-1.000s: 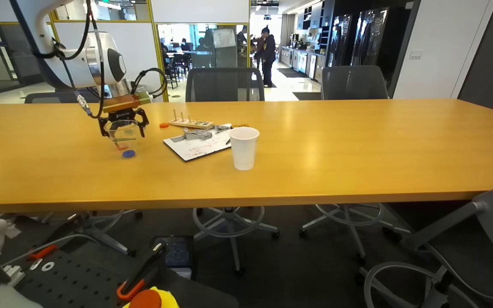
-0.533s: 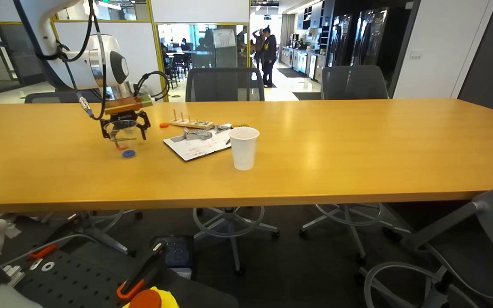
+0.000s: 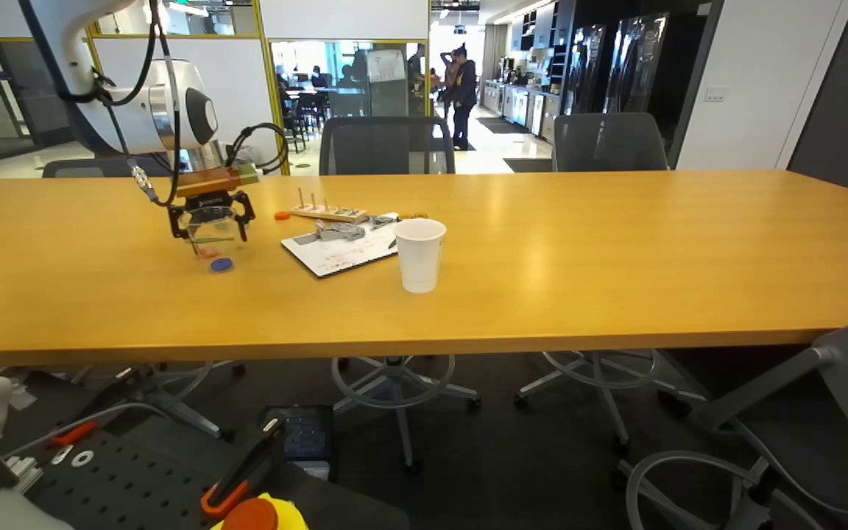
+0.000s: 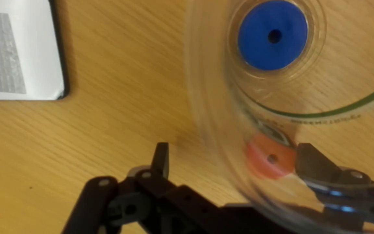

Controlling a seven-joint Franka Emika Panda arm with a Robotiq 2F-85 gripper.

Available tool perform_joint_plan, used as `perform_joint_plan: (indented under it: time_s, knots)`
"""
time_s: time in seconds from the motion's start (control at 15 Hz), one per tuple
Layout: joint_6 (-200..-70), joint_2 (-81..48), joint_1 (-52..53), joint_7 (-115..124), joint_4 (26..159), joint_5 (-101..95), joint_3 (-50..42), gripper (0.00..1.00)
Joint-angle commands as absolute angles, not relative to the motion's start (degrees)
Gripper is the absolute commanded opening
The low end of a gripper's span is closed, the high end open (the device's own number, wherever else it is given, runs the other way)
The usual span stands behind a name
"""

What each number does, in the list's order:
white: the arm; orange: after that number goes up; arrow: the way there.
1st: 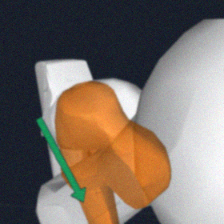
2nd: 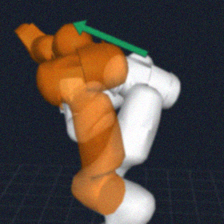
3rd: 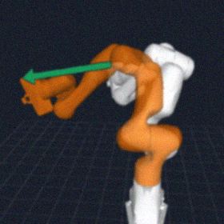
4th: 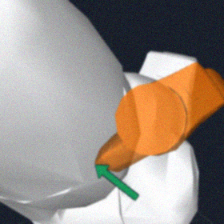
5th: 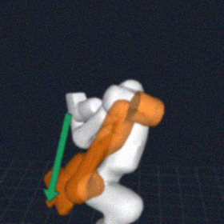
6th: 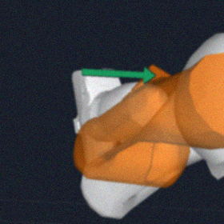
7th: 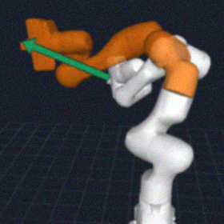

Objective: Put the blue ring in the blue cup and orange ring in the white cup

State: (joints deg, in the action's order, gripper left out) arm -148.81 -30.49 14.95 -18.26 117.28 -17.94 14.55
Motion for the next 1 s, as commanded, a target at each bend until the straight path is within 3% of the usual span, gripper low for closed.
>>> perform_joint_plan:
  time_s: [0.0, 0.93]
  knots:
    - [-149.0, -28.9, 15.0, -18.8, 118.4, -17.0, 15.0, 1.00]
    - [-149.7, -28.6, 14.6, -19.5, 120.2, -16.0, 16.6, 1.00]
